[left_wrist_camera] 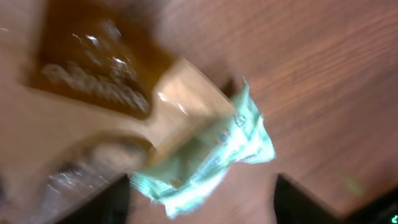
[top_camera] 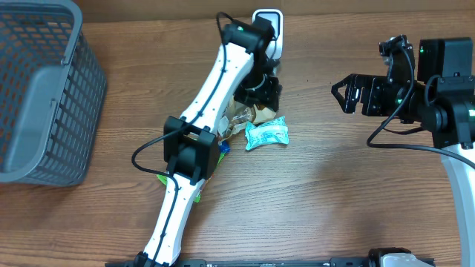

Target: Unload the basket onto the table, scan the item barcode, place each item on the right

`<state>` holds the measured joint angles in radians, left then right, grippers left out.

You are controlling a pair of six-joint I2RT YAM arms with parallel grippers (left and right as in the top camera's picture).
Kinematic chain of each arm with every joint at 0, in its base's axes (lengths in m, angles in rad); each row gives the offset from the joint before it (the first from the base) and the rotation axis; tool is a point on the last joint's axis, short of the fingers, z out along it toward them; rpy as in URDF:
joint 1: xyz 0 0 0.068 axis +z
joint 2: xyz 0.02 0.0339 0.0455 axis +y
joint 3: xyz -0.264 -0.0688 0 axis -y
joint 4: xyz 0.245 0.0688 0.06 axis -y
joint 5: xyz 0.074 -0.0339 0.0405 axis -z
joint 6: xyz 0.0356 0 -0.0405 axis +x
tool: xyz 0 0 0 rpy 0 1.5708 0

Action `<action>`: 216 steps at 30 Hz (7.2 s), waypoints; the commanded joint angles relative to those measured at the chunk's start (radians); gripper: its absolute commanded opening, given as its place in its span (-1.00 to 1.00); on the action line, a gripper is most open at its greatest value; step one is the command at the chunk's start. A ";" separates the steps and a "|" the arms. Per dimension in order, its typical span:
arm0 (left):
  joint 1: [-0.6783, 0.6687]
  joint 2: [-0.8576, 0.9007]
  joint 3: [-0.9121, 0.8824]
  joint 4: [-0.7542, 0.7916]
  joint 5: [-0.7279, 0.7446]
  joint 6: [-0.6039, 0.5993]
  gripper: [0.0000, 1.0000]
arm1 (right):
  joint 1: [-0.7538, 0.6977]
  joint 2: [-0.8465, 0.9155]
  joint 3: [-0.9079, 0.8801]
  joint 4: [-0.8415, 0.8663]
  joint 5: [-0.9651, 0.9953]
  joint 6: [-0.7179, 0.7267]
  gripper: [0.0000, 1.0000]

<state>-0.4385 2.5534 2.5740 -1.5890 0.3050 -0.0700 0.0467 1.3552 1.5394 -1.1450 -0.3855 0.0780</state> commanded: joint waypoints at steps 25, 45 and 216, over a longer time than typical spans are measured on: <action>0.079 0.142 0.036 -0.102 -0.216 -0.143 -0.92 | 0.004 -0.003 0.025 -0.008 -0.002 0.002 1.00; 0.365 -0.438 0.037 -0.092 -0.280 -0.129 -0.88 | 0.184 0.229 0.015 -0.007 -0.088 0.323 -0.73; 0.396 -0.448 0.031 -0.002 -0.286 -0.129 -0.83 | 0.356 0.144 -0.068 0.281 0.775 0.877 -0.93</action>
<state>-0.0330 2.0964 2.6053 -1.5959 0.0216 -0.1886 0.4015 1.5089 1.5562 -0.8673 0.2607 0.7403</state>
